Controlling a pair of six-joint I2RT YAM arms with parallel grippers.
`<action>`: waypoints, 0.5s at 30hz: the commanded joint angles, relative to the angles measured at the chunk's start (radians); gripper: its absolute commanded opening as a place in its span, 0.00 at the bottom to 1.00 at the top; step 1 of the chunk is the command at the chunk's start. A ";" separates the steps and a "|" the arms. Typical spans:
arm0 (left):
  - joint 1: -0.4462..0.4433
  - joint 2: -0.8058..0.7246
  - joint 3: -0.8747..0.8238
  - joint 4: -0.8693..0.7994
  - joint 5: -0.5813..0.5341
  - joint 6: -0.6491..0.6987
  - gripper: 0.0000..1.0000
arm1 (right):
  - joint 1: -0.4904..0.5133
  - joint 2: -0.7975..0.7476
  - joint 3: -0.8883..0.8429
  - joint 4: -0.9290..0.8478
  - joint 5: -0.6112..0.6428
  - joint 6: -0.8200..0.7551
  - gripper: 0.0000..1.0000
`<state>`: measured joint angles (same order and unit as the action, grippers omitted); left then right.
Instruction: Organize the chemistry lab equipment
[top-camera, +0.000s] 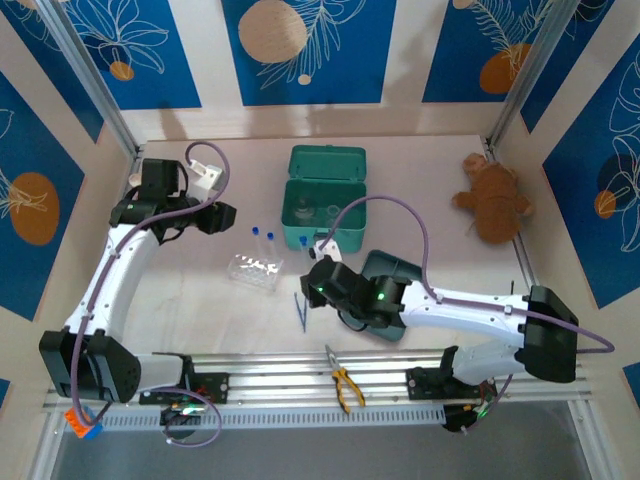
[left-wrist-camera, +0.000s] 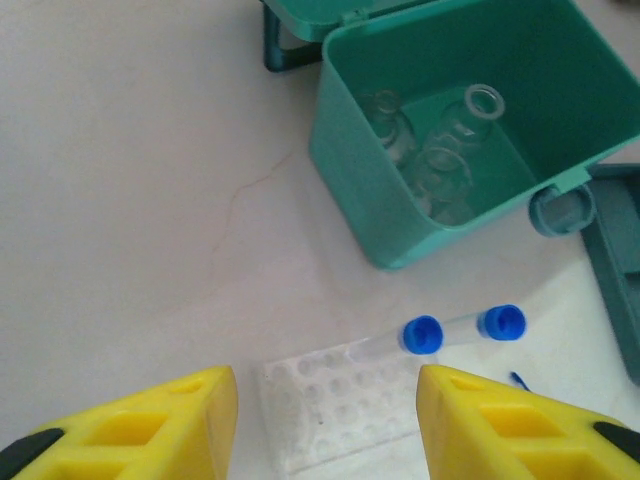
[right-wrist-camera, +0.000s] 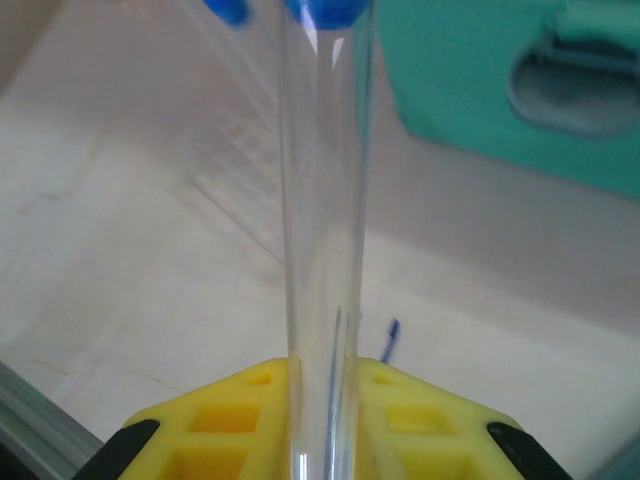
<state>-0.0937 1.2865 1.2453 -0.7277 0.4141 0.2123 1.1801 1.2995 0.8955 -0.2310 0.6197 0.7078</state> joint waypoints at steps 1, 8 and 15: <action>0.009 0.007 0.042 -0.092 0.102 0.026 0.50 | 0.012 -0.002 0.033 0.132 -0.036 -0.151 0.20; 0.009 -0.047 0.017 -0.089 0.186 0.038 0.51 | 0.005 0.103 0.143 0.187 -0.119 -0.221 0.20; 0.011 -0.082 0.013 -0.095 0.262 0.036 0.52 | -0.035 0.217 0.229 0.188 -0.166 -0.194 0.21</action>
<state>-0.0937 1.2285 1.2556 -0.8021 0.5949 0.2375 1.1637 1.4940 1.1004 -0.0731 0.4927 0.5243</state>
